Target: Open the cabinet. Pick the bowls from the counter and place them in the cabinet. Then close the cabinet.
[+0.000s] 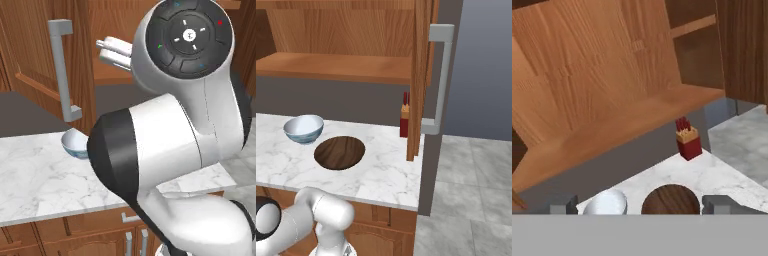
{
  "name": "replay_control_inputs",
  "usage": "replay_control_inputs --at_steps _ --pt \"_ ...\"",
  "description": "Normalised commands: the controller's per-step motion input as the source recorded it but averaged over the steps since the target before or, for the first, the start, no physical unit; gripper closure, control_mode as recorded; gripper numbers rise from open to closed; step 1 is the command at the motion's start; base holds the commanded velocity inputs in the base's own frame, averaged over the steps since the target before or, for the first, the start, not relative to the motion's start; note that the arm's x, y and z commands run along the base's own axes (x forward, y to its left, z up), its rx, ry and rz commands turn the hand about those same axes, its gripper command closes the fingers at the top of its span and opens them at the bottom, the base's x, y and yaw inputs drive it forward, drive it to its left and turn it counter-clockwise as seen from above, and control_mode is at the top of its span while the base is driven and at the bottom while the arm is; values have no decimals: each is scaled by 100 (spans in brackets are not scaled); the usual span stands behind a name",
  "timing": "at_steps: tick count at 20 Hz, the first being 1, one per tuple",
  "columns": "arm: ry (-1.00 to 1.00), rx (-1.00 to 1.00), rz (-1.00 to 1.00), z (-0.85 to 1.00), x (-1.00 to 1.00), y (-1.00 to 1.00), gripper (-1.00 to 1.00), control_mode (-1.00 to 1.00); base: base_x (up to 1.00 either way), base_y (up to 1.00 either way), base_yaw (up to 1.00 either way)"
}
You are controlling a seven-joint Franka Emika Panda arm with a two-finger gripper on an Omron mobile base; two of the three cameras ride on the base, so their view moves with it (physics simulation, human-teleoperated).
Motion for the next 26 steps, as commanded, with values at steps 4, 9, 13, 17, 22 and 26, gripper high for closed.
replay_control_inputs --at_steps 4,9,13,17,22,26 --pt "5 10 34 -26 0 -28 -100 -100 0 0 0" --pt "8 9 32 -27 1 -9 -100 -100 0 0 0" --pt "10 16 30 -70 21 0 -100 -100 0 0 0" --pt "8 17 28 -52 23 -1 -100 -100 0 0 0" --pt "7 15 29 -3 16 0 -100 -100 0 0 0" --pt "12 19 21 -18 13 2 -100 -100 0 0 0"
